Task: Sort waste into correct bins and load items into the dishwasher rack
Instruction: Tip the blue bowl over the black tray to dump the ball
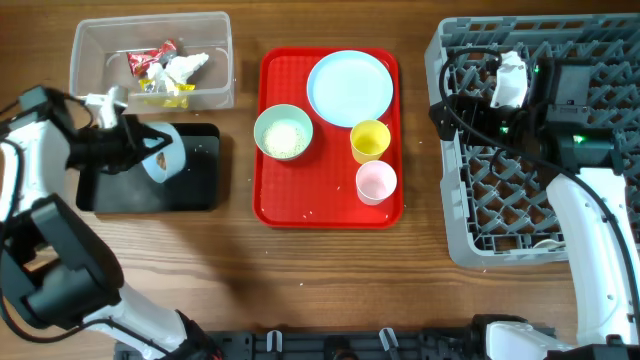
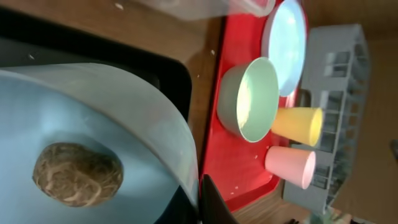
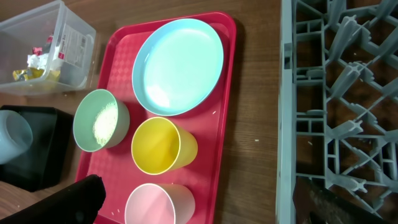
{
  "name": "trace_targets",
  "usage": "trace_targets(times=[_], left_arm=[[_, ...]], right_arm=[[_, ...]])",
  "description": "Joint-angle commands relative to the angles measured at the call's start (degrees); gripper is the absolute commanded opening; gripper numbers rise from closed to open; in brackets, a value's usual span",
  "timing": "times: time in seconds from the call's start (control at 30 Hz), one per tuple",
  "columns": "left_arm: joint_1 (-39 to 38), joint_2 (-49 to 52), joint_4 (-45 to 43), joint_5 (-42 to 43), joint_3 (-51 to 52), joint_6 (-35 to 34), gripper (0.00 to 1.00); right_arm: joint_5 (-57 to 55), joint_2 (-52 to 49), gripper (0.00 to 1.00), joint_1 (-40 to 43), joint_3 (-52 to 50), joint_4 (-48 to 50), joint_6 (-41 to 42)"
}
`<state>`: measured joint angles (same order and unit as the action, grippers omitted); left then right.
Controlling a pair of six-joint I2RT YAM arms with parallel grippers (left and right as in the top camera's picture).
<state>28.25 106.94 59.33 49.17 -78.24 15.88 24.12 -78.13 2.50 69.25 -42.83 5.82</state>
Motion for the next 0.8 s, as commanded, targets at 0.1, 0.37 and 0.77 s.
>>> trace_targets(times=[0.1,0.37,0.77], left_arm=[[6.91,7.15,0.83,23.02,0.42,8.2,0.04],[7.72,8.59,1.84,37.44,0.42,8.15,0.04],[7.61,8.57,6.54,41.16,0.39,7.72,0.04]], right_arm=[[-0.66,-0.31,1.0,-0.24,0.37,-0.11,0.2],[-0.68,-0.31,1.0,-0.24,0.37,-0.96,0.17],[-0.92,-0.31,0.99,-0.24,0.37,-1.18,0.13]])
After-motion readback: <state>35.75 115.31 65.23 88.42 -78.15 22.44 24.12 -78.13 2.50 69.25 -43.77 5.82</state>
